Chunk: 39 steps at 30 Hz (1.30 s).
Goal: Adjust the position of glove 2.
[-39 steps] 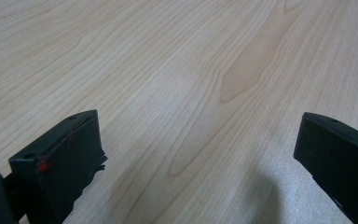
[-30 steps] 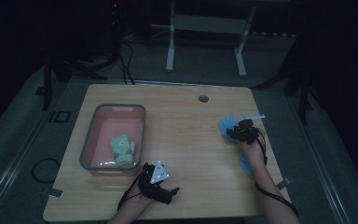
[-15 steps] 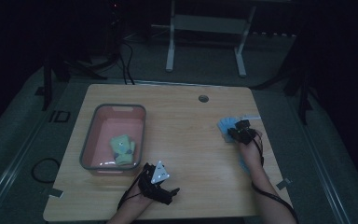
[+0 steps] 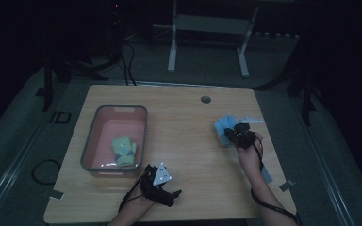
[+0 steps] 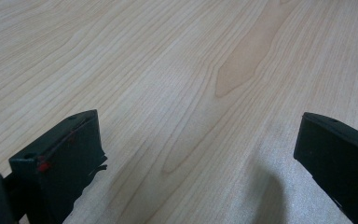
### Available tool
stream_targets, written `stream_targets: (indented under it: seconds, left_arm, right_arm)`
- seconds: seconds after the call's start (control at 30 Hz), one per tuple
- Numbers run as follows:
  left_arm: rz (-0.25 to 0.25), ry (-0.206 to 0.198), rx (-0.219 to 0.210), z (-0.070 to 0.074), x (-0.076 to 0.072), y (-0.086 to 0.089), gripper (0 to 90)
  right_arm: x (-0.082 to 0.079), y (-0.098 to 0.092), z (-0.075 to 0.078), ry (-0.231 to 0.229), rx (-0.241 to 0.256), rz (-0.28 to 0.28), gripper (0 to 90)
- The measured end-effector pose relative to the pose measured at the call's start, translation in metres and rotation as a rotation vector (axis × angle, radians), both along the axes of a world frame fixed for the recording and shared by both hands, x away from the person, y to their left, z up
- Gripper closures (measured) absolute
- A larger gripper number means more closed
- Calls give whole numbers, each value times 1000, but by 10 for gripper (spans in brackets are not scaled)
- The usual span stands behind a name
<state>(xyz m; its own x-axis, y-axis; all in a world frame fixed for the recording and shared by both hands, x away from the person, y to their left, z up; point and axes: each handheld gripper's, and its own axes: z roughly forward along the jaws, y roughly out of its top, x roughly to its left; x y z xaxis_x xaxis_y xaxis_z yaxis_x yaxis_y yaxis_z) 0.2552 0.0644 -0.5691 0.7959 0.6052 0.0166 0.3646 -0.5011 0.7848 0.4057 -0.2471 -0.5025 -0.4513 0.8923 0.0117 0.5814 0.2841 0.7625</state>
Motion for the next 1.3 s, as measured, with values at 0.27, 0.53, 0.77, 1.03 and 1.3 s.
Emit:
stream_targets:
  seconds: [0.27,0.53,0.77,1.03,1.3]
  left_arm:
    - [-3,-3,-6,0,0,1,13]
    - [-2,-10,-7,0,-1,1,13]
    - [-6,-20,-20,1,-3,2,13]
    - [-8,-23,-20,1,-3,2,13]
    - [-20,-14,-22,1,-3,2,13]
  right_arm:
    - [-39,28,14,6,11,36,870]
    - [-71,60,16,7,62,60,870]
    - [-84,83,2,28,72,59,870]
    - [-90,99,-26,55,52,37,868]
    - [-90,104,-47,85,33,28,846]
